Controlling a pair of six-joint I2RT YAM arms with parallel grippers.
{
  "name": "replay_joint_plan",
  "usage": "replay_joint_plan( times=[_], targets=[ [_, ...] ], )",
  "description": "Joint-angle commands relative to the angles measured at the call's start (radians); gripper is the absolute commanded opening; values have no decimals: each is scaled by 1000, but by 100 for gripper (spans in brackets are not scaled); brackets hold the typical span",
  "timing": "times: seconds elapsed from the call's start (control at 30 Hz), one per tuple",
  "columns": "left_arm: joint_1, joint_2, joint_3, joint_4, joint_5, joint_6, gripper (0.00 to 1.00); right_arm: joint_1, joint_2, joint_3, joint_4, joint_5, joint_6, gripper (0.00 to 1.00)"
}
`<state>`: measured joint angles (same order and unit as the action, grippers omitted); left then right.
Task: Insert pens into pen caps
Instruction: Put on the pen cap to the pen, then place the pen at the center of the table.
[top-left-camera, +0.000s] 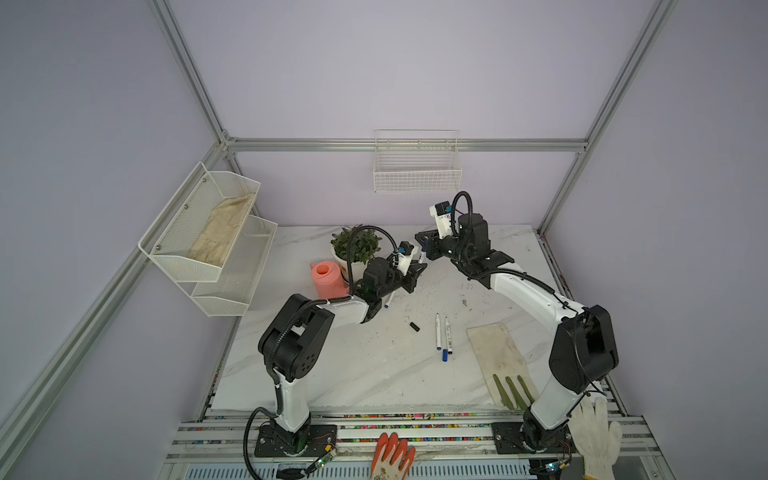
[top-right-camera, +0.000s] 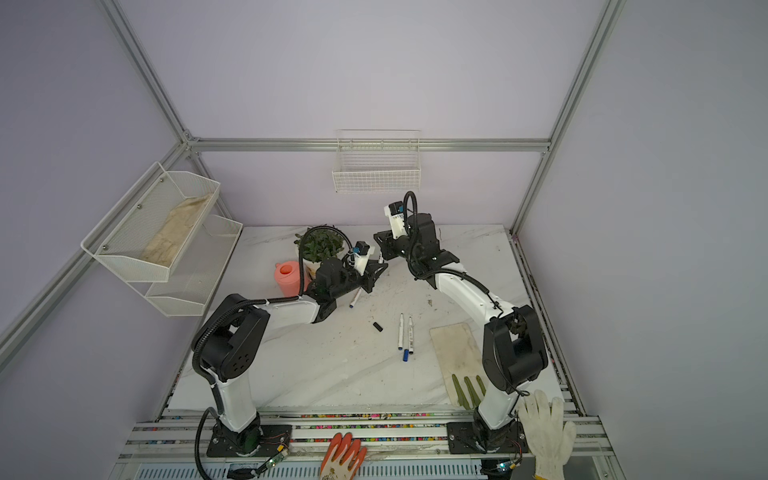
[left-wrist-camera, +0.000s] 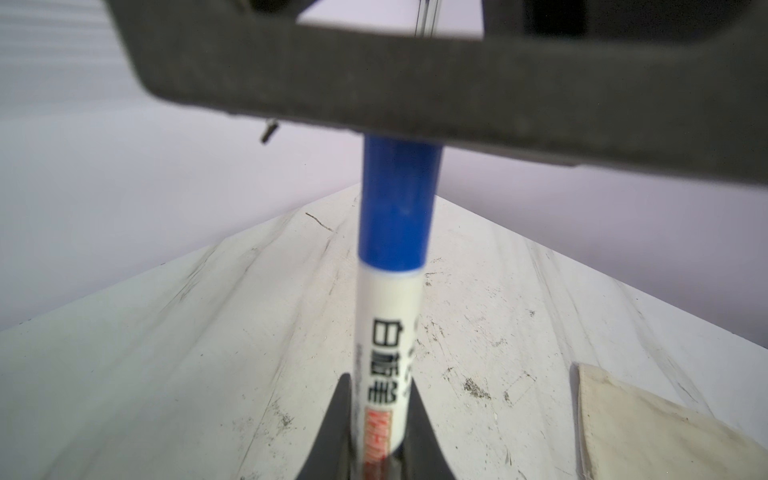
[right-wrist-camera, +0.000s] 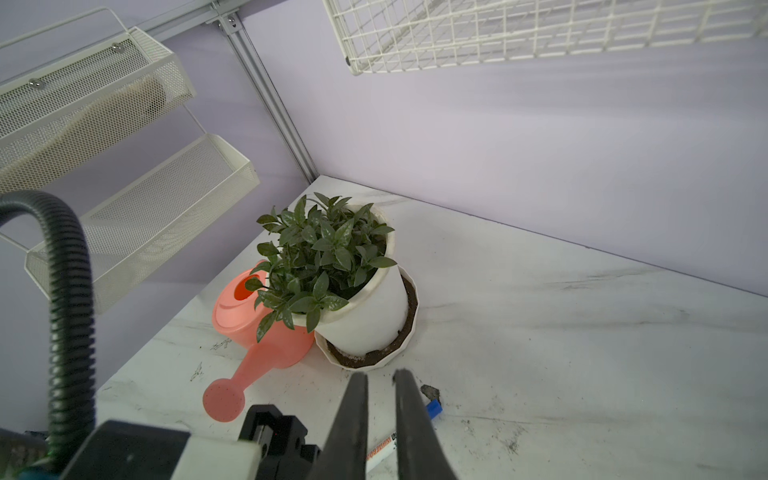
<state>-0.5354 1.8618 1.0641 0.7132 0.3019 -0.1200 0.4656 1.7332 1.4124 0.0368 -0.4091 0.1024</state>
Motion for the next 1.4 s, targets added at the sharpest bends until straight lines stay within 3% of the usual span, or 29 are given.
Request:
replay_joint_plan(
  times=[0.0, 0.3, 0.5, 0.67, 0.83, 1.03, 1.27, 1.37],
  targets=[
    [136, -270, -49, 590, -380, -178, 0, -1, 87, -129, -595, -76, 22, 0],
    [-77, -304, -351, 414, -409, -75, 0, -17, 59, -90, -502, -186, 75, 0],
    [-150, -231, -458, 425, -424, -165, 0, -20, 39, -59, -432, -239, 113, 0],
    [-156, -158, -465, 445, -426, -199, 0, -20, 55, -7, -410, -266, 128, 2],
    [-156, -75, -463, 456, -415, -216, 0, -24, 56, 42, -340, -305, 170, 32],
    [-151, -3, -461, 441, -425, -254, 0, -49, -15, 61, -216, -282, 242, 39],
    [-139, -41, -386, 168, -328, -216, 0, -77, -72, 20, -229, -186, 254, 39],
    [-130, -56, -272, -138, -345, -239, 0, -87, -71, 4, -241, -160, 266, 38]
  ],
)
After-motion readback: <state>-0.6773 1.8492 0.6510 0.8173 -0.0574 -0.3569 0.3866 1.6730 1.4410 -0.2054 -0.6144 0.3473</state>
